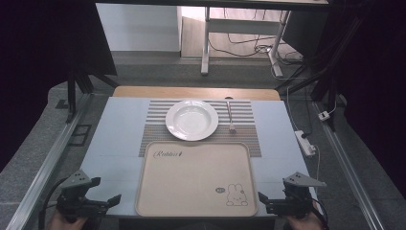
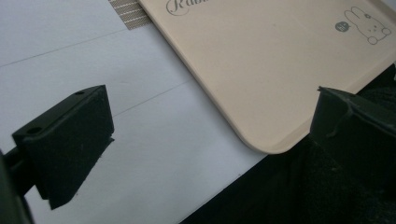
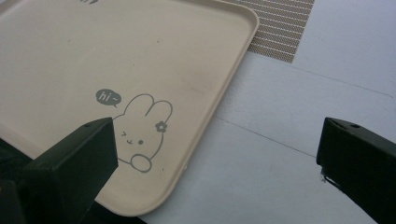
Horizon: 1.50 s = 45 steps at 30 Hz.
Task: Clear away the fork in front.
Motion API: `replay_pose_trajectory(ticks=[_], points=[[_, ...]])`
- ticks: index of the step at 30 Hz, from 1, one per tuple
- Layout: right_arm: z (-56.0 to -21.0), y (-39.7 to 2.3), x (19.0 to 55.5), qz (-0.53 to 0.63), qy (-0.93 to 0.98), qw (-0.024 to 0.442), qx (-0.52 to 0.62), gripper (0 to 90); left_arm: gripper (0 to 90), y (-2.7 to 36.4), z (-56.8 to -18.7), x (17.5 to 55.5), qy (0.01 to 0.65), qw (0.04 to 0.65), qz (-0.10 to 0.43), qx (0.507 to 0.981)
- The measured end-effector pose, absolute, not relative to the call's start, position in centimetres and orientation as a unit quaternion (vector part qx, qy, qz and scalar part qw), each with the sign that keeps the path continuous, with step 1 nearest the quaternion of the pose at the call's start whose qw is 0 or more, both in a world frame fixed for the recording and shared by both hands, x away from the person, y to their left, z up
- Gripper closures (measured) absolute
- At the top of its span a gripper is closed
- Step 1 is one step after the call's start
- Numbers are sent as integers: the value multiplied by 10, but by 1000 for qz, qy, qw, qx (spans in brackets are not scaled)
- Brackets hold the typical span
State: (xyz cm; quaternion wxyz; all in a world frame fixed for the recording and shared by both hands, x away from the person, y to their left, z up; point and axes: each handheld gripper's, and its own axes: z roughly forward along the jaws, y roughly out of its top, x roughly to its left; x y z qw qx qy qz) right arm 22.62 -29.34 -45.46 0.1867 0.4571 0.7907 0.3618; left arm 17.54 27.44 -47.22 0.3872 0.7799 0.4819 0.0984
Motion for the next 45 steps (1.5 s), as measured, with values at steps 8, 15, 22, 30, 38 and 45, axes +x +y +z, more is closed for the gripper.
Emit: replay_pose_trajectory(ticks=[8, 15, 22, 30, 38, 45], points=[[-455, -292, 226, 357, 791, 192, 458, 0, 0, 274, -473, 176, 482, 383, 95, 783], [-455, -290, 226, 354, 798, 193, 447, 0, 0, 273, -473, 177, 479, 382, 93, 785], [-455, -289, 226, 351, 802, 188, 445, 0, 5, 275, -473, 177, 481, 385, 87, 783], [-454, -286, 226, 348, 806, 197, 437, 0, 10, 274, -473, 177, 477, 385, 87, 786], [-452, -279, 232, 356, 811, 203, 417, 0, 10, 274, -473, 177, 477, 384, 86, 786], [-451, -280, 239, 369, 810, 187, 415, 0, 12, 274, -473, 177, 477, 384, 87, 786]])
